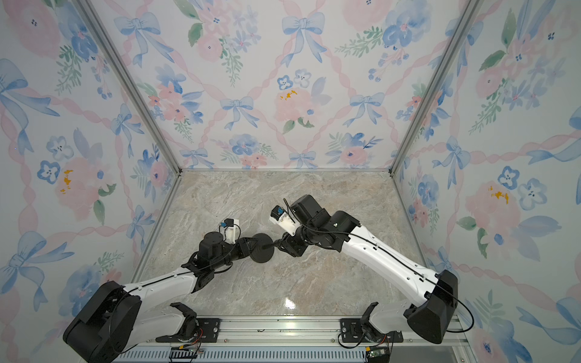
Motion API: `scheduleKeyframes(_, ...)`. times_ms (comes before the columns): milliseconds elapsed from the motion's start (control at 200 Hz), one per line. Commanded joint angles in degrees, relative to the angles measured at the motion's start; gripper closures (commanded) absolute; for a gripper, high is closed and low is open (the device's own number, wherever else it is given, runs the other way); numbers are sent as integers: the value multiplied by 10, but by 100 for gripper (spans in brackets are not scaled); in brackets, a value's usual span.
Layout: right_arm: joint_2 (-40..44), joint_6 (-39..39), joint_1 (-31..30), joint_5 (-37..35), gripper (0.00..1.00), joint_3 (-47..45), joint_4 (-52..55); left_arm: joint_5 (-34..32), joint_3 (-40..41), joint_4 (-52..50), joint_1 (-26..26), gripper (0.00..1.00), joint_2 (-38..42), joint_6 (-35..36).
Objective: Assemble a microphone stand
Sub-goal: Place the microphone stand at the center of the board.
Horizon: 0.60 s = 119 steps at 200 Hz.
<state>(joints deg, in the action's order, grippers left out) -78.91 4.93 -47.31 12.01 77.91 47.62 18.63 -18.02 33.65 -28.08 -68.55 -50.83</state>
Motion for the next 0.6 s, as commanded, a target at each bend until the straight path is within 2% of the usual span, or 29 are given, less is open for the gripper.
scheduleKeyframes(0,-19,-47,33,1,76,53,88,-5,-16,59,-1,44,18,-7)
scheduleKeyframes(85,-22,-40,64,1,76,75,127,-3,-14,59,0,29,21,-4)
scheduleKeyframes(195,-24,-42,117,9,75,94,151,-12,-9,58,3,18,27,-2)
scheduleKeyframes(245,-30,-43,146,16,75,106,160,-24,-5,58,3,3,32,2)
scheduleKeyframes(435,-95,-37,232,-16,75,169,218,-76,7,48,5,2,48,32)
scheduleKeyframes(590,-168,-28,254,-53,75,209,242,-159,26,27,4,2,79,61)
